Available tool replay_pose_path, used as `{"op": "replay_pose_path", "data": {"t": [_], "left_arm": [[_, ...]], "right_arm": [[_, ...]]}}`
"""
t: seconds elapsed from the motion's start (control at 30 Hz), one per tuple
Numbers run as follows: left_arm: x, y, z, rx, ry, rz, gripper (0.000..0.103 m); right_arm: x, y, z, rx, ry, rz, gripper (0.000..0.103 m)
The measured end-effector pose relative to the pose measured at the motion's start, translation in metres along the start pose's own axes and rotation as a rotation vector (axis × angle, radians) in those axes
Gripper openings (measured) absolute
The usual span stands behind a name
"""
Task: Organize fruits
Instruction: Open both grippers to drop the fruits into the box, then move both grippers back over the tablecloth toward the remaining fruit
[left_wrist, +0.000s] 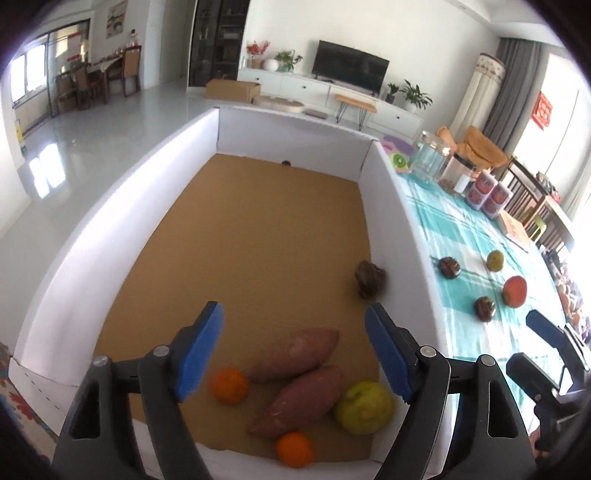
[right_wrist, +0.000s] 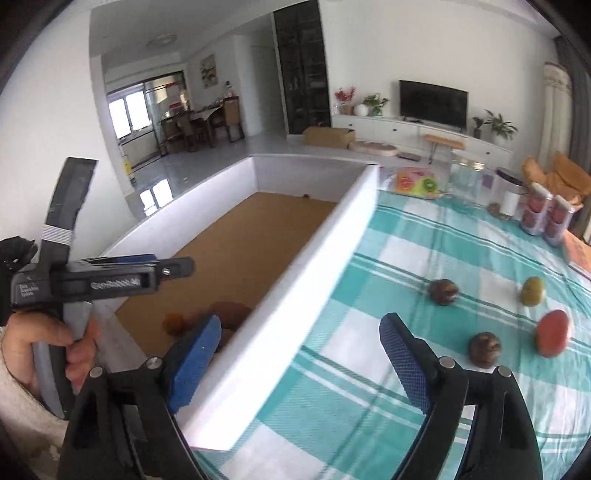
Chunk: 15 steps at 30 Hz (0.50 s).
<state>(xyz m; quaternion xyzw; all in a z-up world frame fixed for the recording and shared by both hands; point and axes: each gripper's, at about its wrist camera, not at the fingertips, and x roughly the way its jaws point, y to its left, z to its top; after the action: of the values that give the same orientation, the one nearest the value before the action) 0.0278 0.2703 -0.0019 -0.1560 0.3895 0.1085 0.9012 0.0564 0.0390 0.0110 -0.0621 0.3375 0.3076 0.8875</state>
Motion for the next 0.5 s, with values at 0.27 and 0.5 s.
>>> {"op": "replay_pose_path", "data": {"t": [0.27, 0.5], "left_arm": [[-0.013, -0.121, -0.018, 0.220, 0.013, -0.273, 0.087], [0.039, -0.217, -0.066, 0.387, 0.129, -0.393, 0.087]], "right_arm": [[-0.033, -0.169, -0.116, 0.427, 0.047, -0.358, 0.092], [-0.071, -0.228, -0.138, 0.758, -0.092, -0.351, 0.095]]}}
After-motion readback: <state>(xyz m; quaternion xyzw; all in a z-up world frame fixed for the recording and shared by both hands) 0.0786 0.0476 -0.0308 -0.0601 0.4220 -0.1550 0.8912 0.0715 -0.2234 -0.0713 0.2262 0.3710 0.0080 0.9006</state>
